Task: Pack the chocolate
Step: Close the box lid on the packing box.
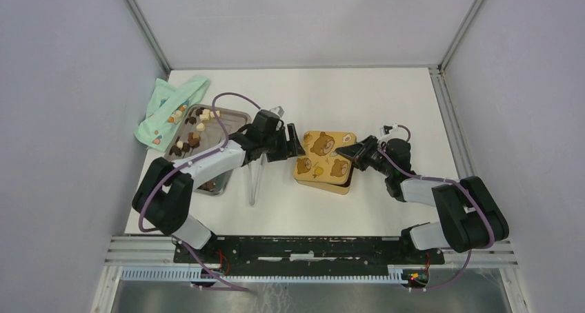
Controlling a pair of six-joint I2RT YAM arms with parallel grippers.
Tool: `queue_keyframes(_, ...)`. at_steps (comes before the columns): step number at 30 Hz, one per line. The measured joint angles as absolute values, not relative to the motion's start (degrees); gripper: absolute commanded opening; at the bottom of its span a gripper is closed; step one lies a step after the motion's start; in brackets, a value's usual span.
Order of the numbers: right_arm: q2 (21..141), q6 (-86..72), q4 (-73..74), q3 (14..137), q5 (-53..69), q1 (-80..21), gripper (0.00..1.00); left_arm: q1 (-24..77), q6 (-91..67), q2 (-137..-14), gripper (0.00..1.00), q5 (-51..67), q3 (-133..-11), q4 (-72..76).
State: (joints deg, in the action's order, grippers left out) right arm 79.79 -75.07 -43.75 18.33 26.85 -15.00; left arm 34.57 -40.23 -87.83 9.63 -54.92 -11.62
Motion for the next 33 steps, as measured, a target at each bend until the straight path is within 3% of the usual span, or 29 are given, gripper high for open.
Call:
queue_keyframes(8,79.79,-73.36,-43.22,18.74,26.65,-14.55,0.28,34.57,-40.18,-91.57,0.75,12.82,-56.34,-11.75)
queue_keyframes(22,77.91,-59.68,-28.23,24.36,26.65,-13.23,0.56,34.57,-39.48,-97.60,0.73,19.49,-60.14,-11.33)
queue_keyframes(33,74.39,-44.69,-14.41,30.81,24.95,-12.73,0.63,34.57,-39.35,-99.48,0.73,20.10,-62.15,-11.40)
